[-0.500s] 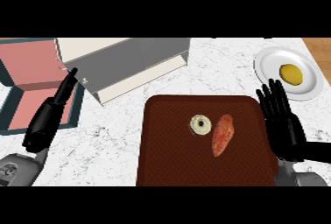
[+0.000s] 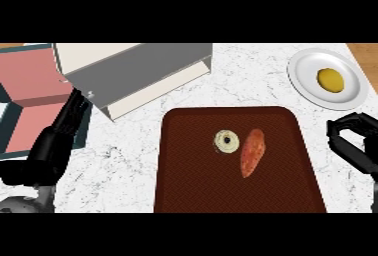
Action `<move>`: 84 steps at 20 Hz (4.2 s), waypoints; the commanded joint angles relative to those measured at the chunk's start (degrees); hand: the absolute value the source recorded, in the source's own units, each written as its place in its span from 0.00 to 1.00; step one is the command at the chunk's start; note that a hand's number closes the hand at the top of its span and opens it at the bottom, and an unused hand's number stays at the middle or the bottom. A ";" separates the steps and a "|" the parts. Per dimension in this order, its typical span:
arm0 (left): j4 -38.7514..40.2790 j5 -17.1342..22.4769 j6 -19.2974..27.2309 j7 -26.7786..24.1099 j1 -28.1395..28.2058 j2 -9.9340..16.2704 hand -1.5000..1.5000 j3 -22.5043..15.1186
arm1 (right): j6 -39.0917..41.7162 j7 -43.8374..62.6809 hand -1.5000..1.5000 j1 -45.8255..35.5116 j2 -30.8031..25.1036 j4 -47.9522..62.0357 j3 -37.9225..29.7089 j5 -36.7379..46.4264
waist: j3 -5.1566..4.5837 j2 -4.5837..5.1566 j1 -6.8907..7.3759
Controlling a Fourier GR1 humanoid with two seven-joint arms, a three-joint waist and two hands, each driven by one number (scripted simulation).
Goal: Pick the cupcake from the tray and place it in the tiered shelf
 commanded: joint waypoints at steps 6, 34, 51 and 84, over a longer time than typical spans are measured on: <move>12.92 7.66 -1.13 15.97 4.40 -2.95 0.50 -0.60 | 6.65 3.72 0.00 2.44 -5.32 -1.35 2.37 1.58 | -0.69 0.11 -0.26; 15.13 3.25 -2.04 19.48 -0.15 -5.98 0.50 1.15 | 8.74 72.35 0.00 -28.20 2.18 -14.92 27.94 21.51 | -0.70 0.11 1.14; 15.81 3.58 -6.60 19.15 1.16 -5.58 0.50 4.86 | 12.22 80.86 0.00 -28.97 11.06 -9.69 34.24 32.49 | -0.70 -0.10 0.34; 16.42 -2.01 -8.13 20.21 1.18 -10.49 0.50 8.80 | 7.48 56.17 0.00 -25.64 24.62 18.72 25.90 50.20 | -0.65 0.13 0.75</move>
